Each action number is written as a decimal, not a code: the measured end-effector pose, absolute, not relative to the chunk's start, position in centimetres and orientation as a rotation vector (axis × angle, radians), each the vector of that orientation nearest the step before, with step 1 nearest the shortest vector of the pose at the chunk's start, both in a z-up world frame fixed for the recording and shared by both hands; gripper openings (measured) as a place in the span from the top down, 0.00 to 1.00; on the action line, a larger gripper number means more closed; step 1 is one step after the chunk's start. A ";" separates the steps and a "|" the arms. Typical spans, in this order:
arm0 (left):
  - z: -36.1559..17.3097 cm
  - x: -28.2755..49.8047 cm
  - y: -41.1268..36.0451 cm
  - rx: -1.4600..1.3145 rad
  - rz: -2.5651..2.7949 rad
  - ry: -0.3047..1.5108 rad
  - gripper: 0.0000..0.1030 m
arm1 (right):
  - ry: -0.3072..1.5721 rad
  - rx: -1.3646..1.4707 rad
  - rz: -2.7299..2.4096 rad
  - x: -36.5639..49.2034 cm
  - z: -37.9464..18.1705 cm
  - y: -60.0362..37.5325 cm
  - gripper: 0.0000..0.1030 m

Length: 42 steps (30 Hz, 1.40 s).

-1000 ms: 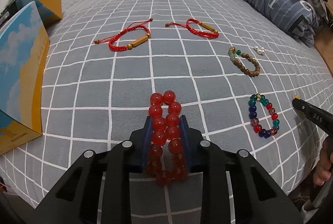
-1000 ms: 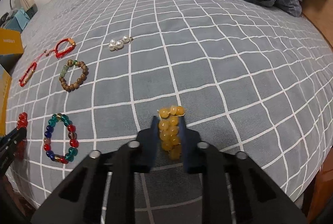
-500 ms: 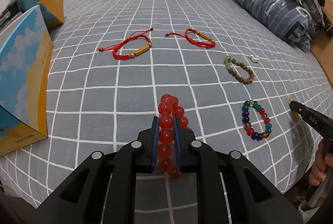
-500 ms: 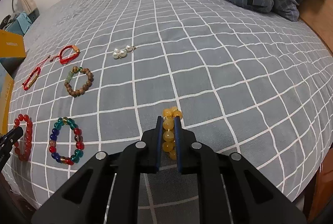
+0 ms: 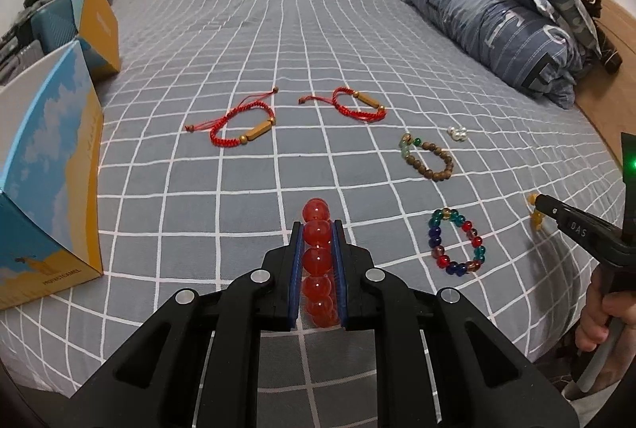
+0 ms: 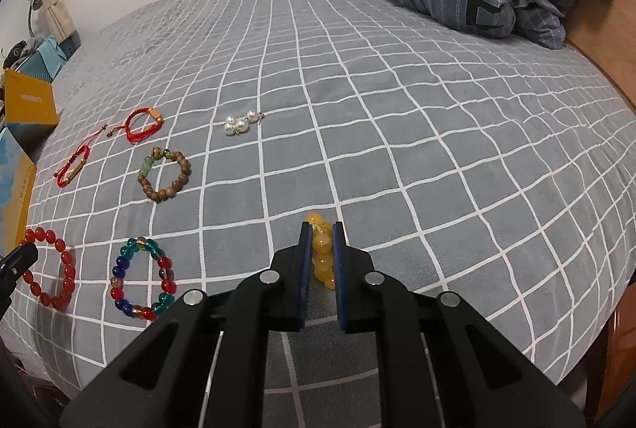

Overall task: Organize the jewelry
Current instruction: 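Carry both held bracelets with both tools over the open white box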

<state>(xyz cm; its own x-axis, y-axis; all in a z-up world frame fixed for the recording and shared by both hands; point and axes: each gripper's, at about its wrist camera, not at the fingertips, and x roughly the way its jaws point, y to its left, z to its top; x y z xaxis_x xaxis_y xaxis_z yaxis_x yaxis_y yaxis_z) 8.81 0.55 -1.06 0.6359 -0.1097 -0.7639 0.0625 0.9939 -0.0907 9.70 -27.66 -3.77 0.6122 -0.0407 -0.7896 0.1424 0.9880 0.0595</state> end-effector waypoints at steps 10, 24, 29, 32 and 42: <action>0.2 7.8 0.5 -0.055 -0.103 0.844 0.87 | 0.874 0.123 -0.099 8.8 -2.3 -27.1 0.91; 3.1 5.3 1.2 -0.056 -0.084 0.792 0.87 | 0.830 0.104 -0.086 6.4 0.9 -25.5 0.91; 4.2 4.4 1.4 -0.055 -0.079 0.775 0.87 | 0.813 0.092 -0.081 5.4 2.1 -24.9 0.91; 4.8 3.8 1.5 -0.053 -0.075 0.765 0.87 | 0.802 0.086 -0.075 4.8 3.1 -24.4 0.91; 6.6 1.6 3.2 -0.054 -0.037 0.742 0.87 | 0.784 0.076 -0.055 3.2 5.3 -22.4 0.91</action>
